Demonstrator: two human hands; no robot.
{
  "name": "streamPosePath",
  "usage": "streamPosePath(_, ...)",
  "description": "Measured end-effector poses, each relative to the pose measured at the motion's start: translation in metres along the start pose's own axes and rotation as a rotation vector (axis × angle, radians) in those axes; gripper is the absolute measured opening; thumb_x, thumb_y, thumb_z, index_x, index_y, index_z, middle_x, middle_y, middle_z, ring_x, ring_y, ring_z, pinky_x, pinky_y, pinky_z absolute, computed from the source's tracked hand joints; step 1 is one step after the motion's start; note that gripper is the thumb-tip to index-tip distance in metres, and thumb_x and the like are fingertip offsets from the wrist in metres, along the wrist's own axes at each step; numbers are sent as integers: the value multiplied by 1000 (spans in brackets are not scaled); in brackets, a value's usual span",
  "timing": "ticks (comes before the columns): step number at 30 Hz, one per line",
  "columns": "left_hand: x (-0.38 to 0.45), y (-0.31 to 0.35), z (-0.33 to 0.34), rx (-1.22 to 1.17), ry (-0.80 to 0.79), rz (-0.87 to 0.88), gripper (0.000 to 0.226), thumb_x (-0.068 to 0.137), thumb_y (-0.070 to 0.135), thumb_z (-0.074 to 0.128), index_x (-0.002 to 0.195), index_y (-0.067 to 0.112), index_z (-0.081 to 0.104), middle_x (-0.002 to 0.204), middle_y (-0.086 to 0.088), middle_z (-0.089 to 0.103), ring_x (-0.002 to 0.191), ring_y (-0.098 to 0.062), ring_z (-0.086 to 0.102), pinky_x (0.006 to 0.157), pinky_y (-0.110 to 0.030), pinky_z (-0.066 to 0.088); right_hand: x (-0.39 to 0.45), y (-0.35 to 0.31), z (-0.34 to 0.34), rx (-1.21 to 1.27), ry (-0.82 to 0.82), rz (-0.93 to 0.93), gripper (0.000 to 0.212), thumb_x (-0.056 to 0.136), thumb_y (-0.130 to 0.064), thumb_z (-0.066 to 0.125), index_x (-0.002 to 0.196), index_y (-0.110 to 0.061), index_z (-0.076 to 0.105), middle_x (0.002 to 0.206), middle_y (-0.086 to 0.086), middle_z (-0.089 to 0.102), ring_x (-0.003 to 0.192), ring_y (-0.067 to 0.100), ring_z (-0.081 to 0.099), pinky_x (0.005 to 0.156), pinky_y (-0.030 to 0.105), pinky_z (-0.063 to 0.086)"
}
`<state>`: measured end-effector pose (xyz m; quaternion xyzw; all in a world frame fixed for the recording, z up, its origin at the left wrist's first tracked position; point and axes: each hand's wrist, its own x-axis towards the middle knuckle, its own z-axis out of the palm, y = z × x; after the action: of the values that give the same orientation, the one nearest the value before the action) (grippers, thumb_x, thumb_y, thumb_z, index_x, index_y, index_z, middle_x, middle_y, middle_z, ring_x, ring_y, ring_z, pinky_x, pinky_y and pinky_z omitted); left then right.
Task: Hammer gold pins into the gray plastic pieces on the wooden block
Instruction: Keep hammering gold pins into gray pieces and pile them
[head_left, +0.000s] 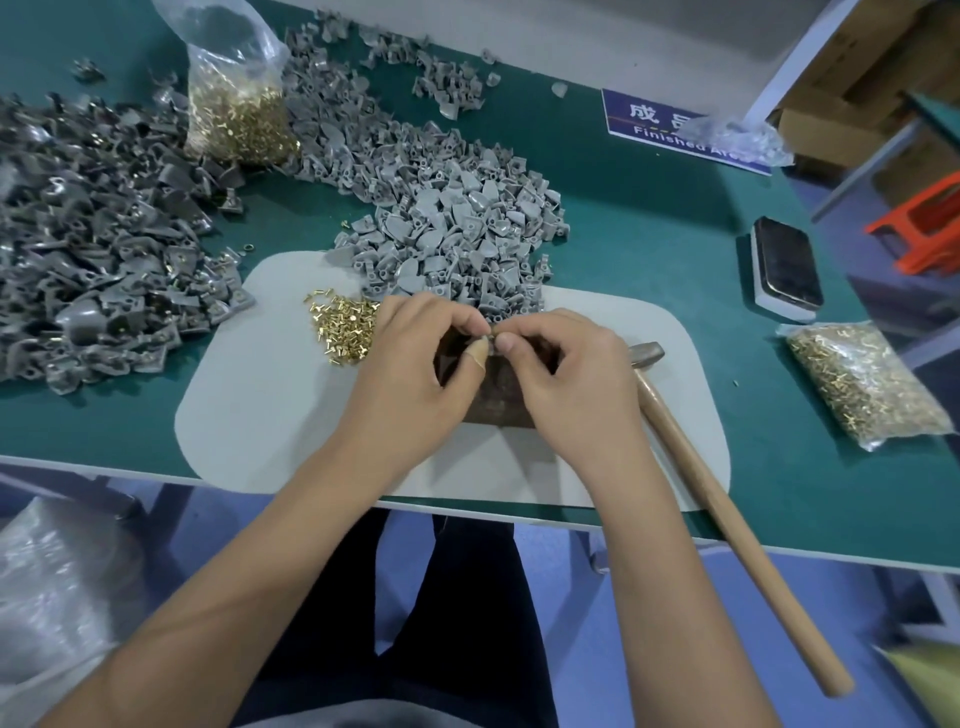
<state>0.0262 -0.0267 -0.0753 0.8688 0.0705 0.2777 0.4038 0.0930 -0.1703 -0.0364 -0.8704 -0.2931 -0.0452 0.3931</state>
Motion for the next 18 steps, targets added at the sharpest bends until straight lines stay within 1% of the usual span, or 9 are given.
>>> streamPosePath(2,0,-2,1,-13,14,-6,9,91,16,67,98,22,67,101,10,60,104,-14,44,87,-17,32,5,-2,-3,-48,-29,-17,11,91,-12,71,92,-19,80,87,-10,71,84,5,60,79,14,44)
streamPosePath(5,0,-3,0,-30,38,-24,7,91,19,69,98,22,71,108,9,57,114,-13,42,97,-21,32,15,-8,-8,-220,-117,-55,8,91,-24,70,91,-27,78,86,-11,69,84,12,60,79,35,52)
streamPosePath(6,0,-3,0,-38,31,-38,6,92,20,70,98,23,72,110,9,57,115,-13,43,99,-22,33,18,-10,-10,-259,-142,-60,7,90,-27,71,90,-29,78,86,-11,69,84,13,61,78,38,53)
streamPosePath(7,1,-2,0,-49,19,-52,5,92,21,71,97,23,72,110,10,58,116,-14,44,99,-24,34,21,-11,-12,-275,-163,-58,6,89,-29,72,89,-30,78,86,-10,69,84,14,62,78,39,54)
streamPosePath(9,1,-2,-1,-83,0,-79,5,92,23,72,96,25,72,109,8,61,115,-16,46,99,-28,36,26,-12,-16,-265,-200,-42,4,88,-29,75,87,-31,79,83,-11,68,79,10,62,76,33,53)
streamPosePath(12,1,0,-2,-114,5,-101,8,91,22,73,95,29,71,109,6,64,115,-17,49,99,-18,31,27,-12,-19,-227,-219,-24,5,87,-27,77,84,-30,78,77,-13,65,72,4,58,70,24,45)
streamPosePath(14,0,0,-2,-105,7,-105,7,91,23,73,95,28,72,107,8,64,115,-17,49,98,-14,30,26,-13,-20,-245,-233,-54,6,88,-25,75,84,-27,78,79,-10,66,77,10,60,72,30,49)
streamPosePath(16,0,-1,-2,-91,18,-95,4,91,23,74,95,24,73,106,9,63,113,-18,51,97,-15,31,27,-17,-20,-321,-280,-122,7,91,-23,71,86,-24,76,83,-5,64,83,17,59,77,38,51)
streamPosePath(18,0,-1,-2,-81,26,-87,5,91,23,74,96,22,74,106,8,64,113,-19,51,97,-15,31,31,-23,-21,-418,-333,-173,11,94,-25,65,89,-23,75,85,-6,60,91,20,58,80,39,49)
